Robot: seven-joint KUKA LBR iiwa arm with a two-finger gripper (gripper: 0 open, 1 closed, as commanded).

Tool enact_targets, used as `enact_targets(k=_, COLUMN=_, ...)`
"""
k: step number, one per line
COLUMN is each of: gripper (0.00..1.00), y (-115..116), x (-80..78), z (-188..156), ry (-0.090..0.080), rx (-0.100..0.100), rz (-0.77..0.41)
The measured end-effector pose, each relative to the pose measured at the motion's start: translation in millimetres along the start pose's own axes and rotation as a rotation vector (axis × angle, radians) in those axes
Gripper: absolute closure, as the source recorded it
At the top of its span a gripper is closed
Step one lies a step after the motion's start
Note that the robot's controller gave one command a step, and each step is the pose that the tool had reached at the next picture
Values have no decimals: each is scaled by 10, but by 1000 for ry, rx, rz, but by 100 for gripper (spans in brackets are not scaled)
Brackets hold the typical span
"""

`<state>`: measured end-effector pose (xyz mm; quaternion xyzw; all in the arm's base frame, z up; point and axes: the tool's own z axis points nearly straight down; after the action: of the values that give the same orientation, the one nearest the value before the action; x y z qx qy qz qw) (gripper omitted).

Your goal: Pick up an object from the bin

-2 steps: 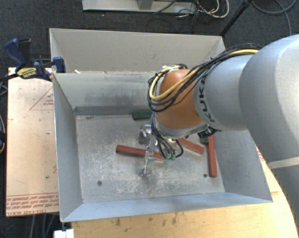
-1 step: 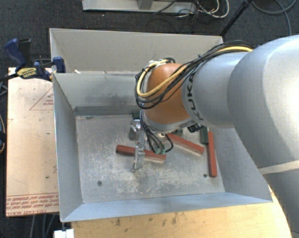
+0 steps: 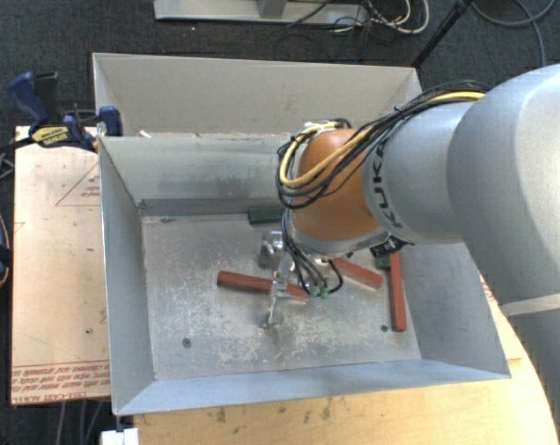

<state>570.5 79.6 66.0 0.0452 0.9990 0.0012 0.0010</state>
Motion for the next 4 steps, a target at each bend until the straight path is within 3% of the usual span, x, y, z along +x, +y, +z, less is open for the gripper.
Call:
enact_targets(k=1, gripper=100, y=308, x=-103, z=-56, ry=-1, rx=-1, rz=-25)
enact_targets(k=4, gripper=100, y=303, x=-88, z=-270, ry=4, rx=1, rz=-25)
